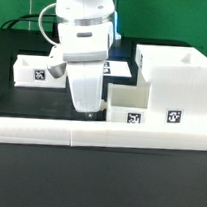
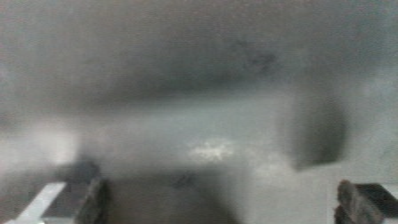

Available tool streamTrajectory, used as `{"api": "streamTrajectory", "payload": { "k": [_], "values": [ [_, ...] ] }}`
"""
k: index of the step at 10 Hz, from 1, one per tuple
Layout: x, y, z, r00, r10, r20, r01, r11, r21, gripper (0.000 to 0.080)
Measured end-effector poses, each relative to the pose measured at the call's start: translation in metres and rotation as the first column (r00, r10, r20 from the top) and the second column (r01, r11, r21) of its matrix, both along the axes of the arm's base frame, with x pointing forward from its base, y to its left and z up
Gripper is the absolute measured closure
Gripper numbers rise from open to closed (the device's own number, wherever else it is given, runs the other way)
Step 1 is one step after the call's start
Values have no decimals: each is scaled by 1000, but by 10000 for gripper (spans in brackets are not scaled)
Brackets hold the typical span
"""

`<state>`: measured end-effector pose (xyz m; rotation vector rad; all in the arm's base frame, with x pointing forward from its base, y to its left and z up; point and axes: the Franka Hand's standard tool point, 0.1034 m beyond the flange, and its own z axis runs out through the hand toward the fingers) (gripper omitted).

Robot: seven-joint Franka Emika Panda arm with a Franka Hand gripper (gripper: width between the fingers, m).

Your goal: Assemble drawer

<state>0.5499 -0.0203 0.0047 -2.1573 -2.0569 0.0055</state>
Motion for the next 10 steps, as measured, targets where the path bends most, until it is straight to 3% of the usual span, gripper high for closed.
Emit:
{"api": "streamTrajectory", "payload": {
  "k": [4, 8, 10],
  "values": [
    [6, 9, 0, 992, -123, -28, 122, 992, -22, 151],
    [5, 9, 0, 993, -119, -28, 118, 993, -20, 151],
    [9, 17, 0, 998, -56, -16, 56, 998, -5, 151]
  ]
}}
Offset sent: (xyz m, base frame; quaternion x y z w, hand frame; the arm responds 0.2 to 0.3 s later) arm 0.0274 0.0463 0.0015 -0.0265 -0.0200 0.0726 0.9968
